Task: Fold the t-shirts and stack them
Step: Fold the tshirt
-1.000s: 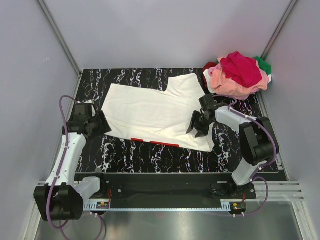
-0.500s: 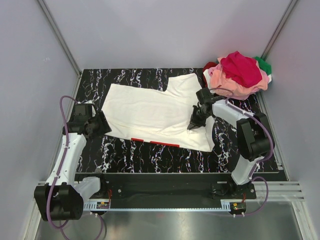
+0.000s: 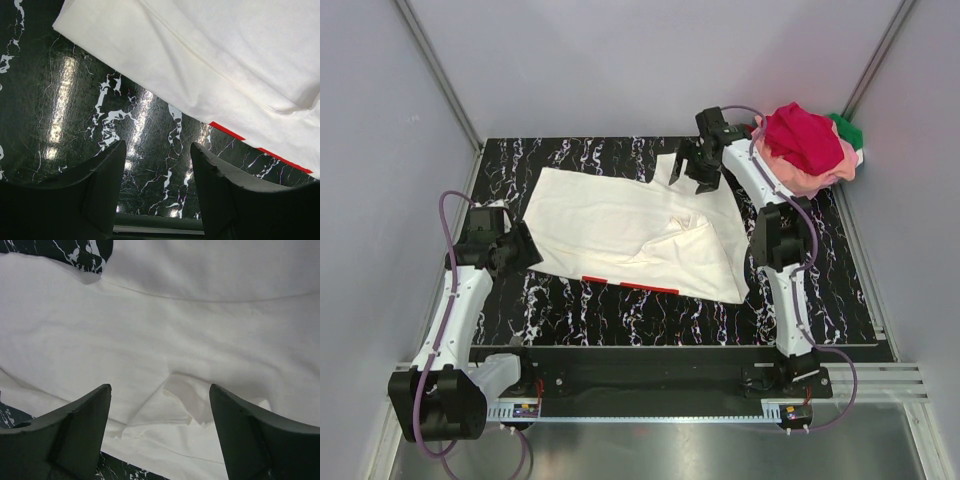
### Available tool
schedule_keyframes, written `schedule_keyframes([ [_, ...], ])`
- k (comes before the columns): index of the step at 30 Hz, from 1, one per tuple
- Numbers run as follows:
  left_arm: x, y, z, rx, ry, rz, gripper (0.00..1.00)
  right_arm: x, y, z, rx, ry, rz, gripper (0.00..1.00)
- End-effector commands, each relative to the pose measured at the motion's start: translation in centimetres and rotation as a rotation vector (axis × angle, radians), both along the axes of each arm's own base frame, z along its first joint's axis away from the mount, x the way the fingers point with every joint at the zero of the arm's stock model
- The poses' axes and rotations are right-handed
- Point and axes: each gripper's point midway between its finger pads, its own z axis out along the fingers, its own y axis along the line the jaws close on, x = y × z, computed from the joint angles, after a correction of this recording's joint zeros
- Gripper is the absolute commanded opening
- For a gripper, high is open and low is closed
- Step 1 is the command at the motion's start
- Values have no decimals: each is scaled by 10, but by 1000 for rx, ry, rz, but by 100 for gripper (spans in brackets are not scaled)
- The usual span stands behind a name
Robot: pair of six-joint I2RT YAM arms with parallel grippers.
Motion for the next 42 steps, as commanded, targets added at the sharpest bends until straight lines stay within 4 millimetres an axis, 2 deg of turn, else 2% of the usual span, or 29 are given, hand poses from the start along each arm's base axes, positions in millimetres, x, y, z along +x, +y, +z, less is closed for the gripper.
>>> schedule_keyframes([
  [1,6,-1,0,-4,-29,-17,59,-27,-26,37,-78,-16,0,86],
  [2,6,-1,1,-4,-34,-15,59,-33,-29,38,-77,-16,-11,86],
  [3,6,-1,1,-5,-35,-16,59,-44,-31,63,-53,-65,-22,85],
  [4,6,-1,2,-2,-40,-16,59,-58,-32,38,-53,-24,-26,85],
  [6,7,-1,3,-3,-43,-15,59,-83,-32,31,-44,-20,-24,83],
  [9,7,-1,2,-4,-43,-16,59,-108,-26,13,-34,19,0,80],
  [12,7,-2,3,-4,-46,-17,59,-120,-20,-4,-17,65,9,74],
  [16,6,-1,4,-4,-51,-18,59,-120,-7,-18,-6,85,30,73],
  [17,7,-1,4,-5,-52,-17,58,-119,-4,-28,-12,106,36,73],
  [23,6,-3,4,-10,-51,-23,58,-98,11,-38,-1,110,46,72],
  [30,7,-4,3,-13,-50,-28,58,-89,27,-49,1,126,63,68],
  [38,7,-4,3,-17,-47,-29,58,-88,41,-59,11,154,84,52],
  [42,7,-4,3,-16,-46,-27,58,-90,47,-61,17,163,97,31],
])
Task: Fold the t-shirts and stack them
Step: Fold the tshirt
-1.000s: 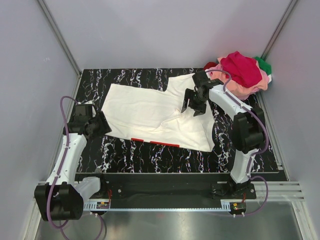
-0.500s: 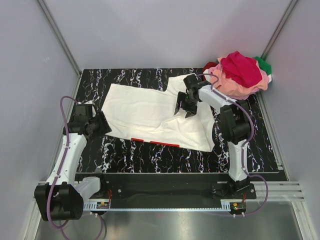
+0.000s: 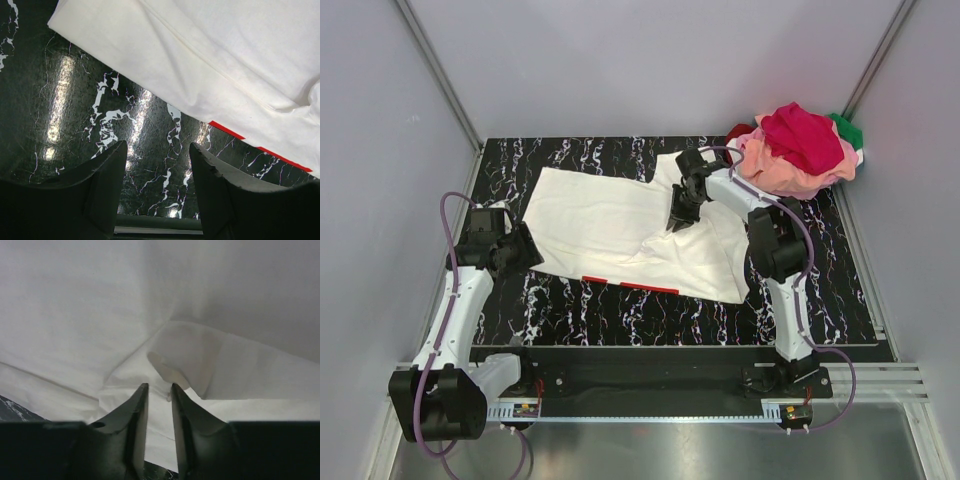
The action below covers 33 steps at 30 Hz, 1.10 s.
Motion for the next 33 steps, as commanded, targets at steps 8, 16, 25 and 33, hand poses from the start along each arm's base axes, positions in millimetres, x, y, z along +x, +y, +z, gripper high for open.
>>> schedule_keyframes([
  [8,8,-2,6,-9,-50,-26,57,20,46,18,138,-50,57,2],
  [16,8,-1,5,-10,-43,-21,57,84,102,72,347,-181,118,57],
  [25,7,-2,6,-9,-45,-21,57,85,37,82,176,-269,32,69],
  [33,8,0,4,-5,-42,-16,57,72,-65,80,-14,-281,-107,68],
])
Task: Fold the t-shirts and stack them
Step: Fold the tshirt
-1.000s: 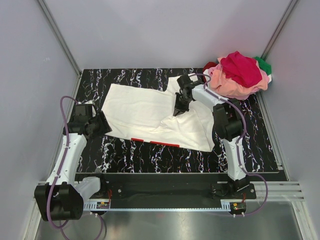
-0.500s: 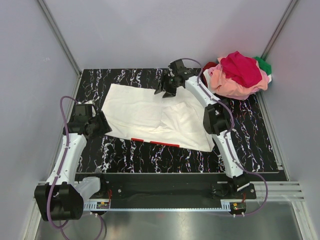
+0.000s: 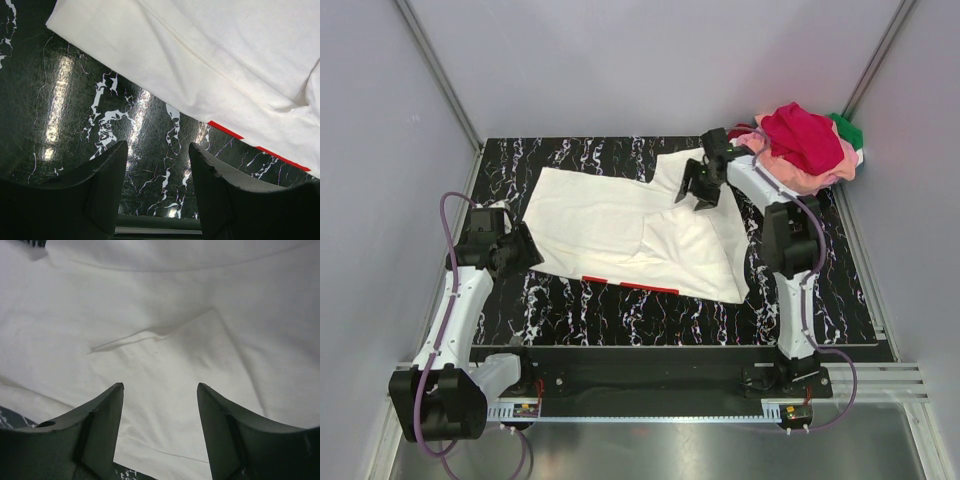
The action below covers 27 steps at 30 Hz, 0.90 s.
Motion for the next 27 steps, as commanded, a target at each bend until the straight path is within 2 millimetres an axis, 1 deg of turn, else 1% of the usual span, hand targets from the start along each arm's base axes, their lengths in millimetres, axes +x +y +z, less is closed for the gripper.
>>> schedule_keyframes([
  [1,8,-1,4,0,-40,-17,57,9,-42,51,-83,-146,-40,67],
  [2,8,0,3,5,-32,-11,57,5,-49,51,-115,-141,-50,66],
  [3,7,2,0,8,-12,-5,57,-3,-50,64,-110,-157,-52,66],
  [4,7,10,-2,42,5,38,57,-19,-54,52,-120,-110,-63,67],
  [5,4,15,-4,57,30,64,59,-28,-64,51,-157,-100,-94,68],
  [6,2,23,-9,84,59,105,66,-39,-71,52,-178,-92,-117,70],
  [7,0,32,-12,98,77,171,71,-65,-80,51,-181,-63,-147,70],
  [8,-1,34,-18,77,93,193,73,-76,-94,50,-233,-69,-193,72],
  [9,-1,41,-24,40,107,232,76,-91,-101,65,-221,-98,-218,78],
  [10,1,37,-26,-17,112,220,77,-117,-108,42,-234,-35,-244,80],
  [11,3,41,-30,-38,123,237,78,-131,-108,39,-219,-17,-246,82],
  [12,3,51,-41,-63,160,276,78,-156,-114,31,-217,14,-253,82],
  [13,5,49,-45,-110,169,277,78,-169,-114,26,-202,37,-270,83],
  [14,10,52,-49,-133,166,291,77,-181,-112,23,-181,56,-268,83],
  [15,10,55,-63,-159,207,313,76,-190,-114,27,-161,42,-281,84],
  [16,13,54,-67,-181,215,327,75,-207,-117,12,-165,87,-298,84],
  [17,19,55,-71,-184,207,332,74,-212,-119,8,-165,90,-305,84],
  [18,18,55,-80,-198,238,347,74,-217,-120,8,-158,86,-312,84],
  [19,20,54,-82,-217,245,367,73,-226,-123,0,-168,107,-314,84],
  [20,25,55,-84,-219,234,378,72,-229,-124,-2,-170,113,-314,84],
  [22,28,60,-92,-210,243,417,70,-233,-125,-7,-172,114,-312,82],
  [24,28,63,-100,-204,280,436,69,-235,-120,-10,-154,128,-297,81],
  [27,34,71,-102,-185,275,477,68,-239,-118,-25,-146,165,-288,75],
])
